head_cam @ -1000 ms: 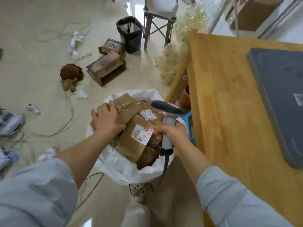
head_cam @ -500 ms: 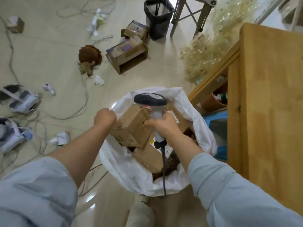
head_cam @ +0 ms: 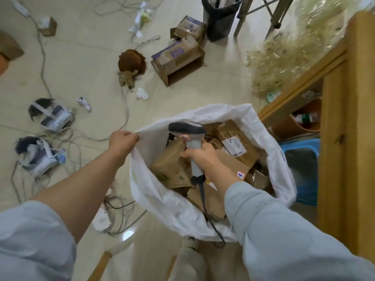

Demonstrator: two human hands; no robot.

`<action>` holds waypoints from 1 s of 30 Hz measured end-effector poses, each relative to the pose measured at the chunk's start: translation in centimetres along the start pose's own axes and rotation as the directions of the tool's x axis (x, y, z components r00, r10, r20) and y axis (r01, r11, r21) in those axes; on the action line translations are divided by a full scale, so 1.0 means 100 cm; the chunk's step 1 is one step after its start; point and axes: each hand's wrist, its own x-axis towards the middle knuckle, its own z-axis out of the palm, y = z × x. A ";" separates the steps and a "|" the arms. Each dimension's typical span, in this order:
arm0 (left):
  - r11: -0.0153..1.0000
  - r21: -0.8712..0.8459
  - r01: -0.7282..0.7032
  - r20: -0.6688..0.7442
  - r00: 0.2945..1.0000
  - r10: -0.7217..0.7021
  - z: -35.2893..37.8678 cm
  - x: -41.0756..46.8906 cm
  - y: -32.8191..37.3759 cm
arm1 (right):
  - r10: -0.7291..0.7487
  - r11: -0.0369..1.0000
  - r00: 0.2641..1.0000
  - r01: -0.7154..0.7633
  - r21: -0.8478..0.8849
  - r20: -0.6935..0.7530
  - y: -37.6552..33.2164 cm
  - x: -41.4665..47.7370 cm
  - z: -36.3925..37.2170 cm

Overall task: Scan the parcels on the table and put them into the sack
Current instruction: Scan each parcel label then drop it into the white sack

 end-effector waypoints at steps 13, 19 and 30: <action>0.982 0.178 0.066 0.145 0.985 -0.092 0.070 -0.023 0.038 | 0.045 0.944 0.672 -0.271 -0.188 -0.739 0.079 -0.041 -0.124; 0.928 0.363 -0.080 0.150 0.988 0.027 0.076 -0.040 0.024 | 0.315 0.949 0.688 -0.250 0.194 -0.654 0.103 -0.051 -0.143; 0.977 0.200 -0.072 0.107 0.993 0.051 0.027 -0.090 -0.001 | 0.141 0.990 0.713 -0.080 0.120 -0.686 0.102 -0.085 -0.129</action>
